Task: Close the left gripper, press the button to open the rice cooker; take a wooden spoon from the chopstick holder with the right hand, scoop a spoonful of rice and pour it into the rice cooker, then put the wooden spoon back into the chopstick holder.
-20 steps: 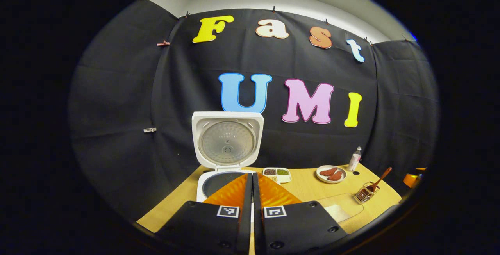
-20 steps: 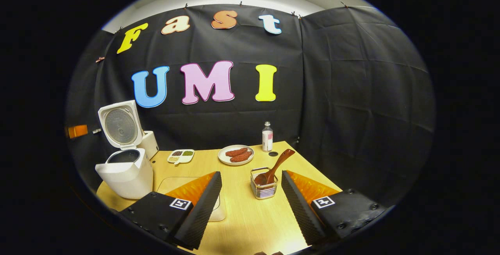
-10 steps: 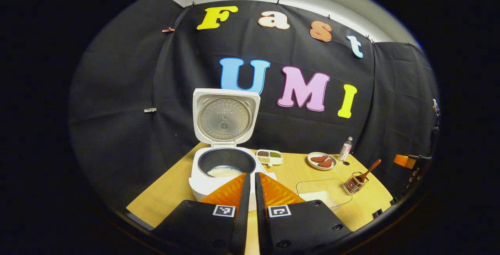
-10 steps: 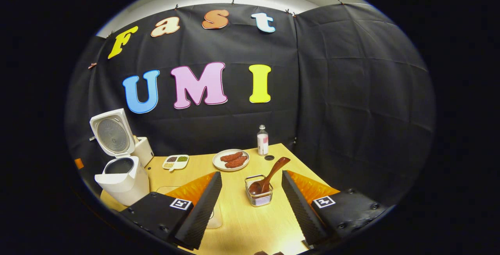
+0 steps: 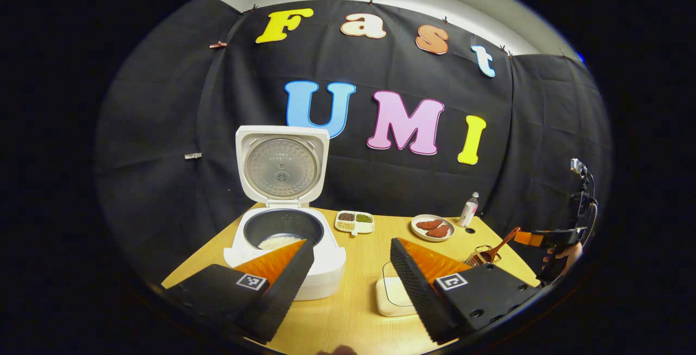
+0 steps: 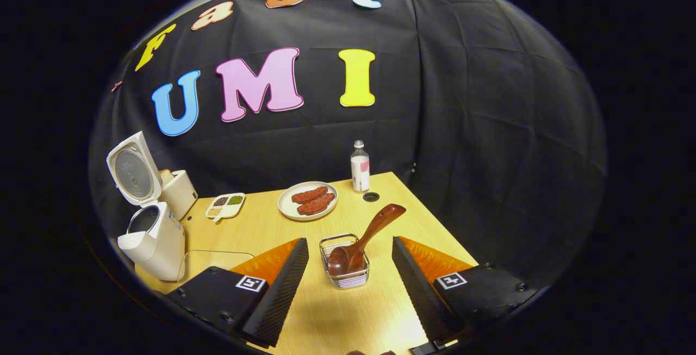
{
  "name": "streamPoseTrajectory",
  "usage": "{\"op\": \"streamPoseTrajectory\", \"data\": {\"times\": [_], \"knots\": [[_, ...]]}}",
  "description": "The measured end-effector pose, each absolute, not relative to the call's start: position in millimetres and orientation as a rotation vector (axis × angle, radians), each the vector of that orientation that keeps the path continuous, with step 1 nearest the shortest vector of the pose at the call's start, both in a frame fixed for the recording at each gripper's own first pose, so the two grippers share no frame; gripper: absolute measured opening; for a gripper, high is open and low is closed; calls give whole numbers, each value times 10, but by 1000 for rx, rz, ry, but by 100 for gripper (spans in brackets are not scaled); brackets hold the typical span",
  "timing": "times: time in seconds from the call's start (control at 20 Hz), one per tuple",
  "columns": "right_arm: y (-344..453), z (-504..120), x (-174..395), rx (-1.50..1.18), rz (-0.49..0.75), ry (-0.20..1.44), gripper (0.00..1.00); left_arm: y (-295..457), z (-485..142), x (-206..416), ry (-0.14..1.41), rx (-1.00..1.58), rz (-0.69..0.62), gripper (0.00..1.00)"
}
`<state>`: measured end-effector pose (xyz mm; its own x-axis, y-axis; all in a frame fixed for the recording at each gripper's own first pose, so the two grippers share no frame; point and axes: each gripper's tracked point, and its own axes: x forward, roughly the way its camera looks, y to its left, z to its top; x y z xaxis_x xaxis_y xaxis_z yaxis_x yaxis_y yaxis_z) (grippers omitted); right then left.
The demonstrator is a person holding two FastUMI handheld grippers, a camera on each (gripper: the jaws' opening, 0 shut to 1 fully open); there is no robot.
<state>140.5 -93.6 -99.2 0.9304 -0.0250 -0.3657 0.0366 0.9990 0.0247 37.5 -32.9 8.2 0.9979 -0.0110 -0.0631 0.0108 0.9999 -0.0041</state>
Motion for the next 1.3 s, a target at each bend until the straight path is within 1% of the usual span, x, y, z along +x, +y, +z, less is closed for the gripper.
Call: {"op": "streamPoseTrajectory", "data": {"times": [0.05,0.15,0.35,0.6,0.75,0.8,0.85,0.9,0.95,1.0,1.05,1.1,1.15,1.2,1.25,1.3], "knots": [[-1004,-1093,1501,42,-41,397,98,-418,40,422,74,15,-6,99],[-1123,-1288,1679,55,-65,440,98,-611,-44,482,99,24,-7,98],[-1145,-1545,1997,115,-53,495,99,-945,-199,595,149,-13,-16,98],[-1133,-1713,2364,206,-19,529,99,-1039,-182,716,161,18,40,98],[-1082,-1834,2498,238,-3,564,96,-999,-229,727,172,40,71,98],[-1037,-1838,2541,242,9,562,88,-984,-246,717,177,37,82,98],[-1047,-1841,2599,236,9,553,95,-991,-281,697,187,26,87,98],[-1035,-1868,2671,239,15,549,93,-996,-334,682,202,12,92,98],[-1008,-1896,2679,248,18,554,79,-996,-379,664,214,-2,98,98],[-1015,-1934,2705,257,12,562,82,-999,-402,642,219,-13,104,98],[-1031,-1936,2706,267,10,565,67,-997,-417,621,220,-22,110,98],[-1039,-1895,2715,271,8,556,60,-988,-432,600,223,-28,120,98],[-1044,-1858,2728,268,11,539,49,-966,-461,571,227,-33,133,98],[-1081,-1801,2730,252,2,520,45,-954,-482,550,230,-40,140,98],[-1107,-1751,2733,239,-5,498,32,-966,-529,536,239,-51,141,98],[-1101,-1722,2706,234,1,498,16,-967,-565,509,249,-63,142,98]]}}
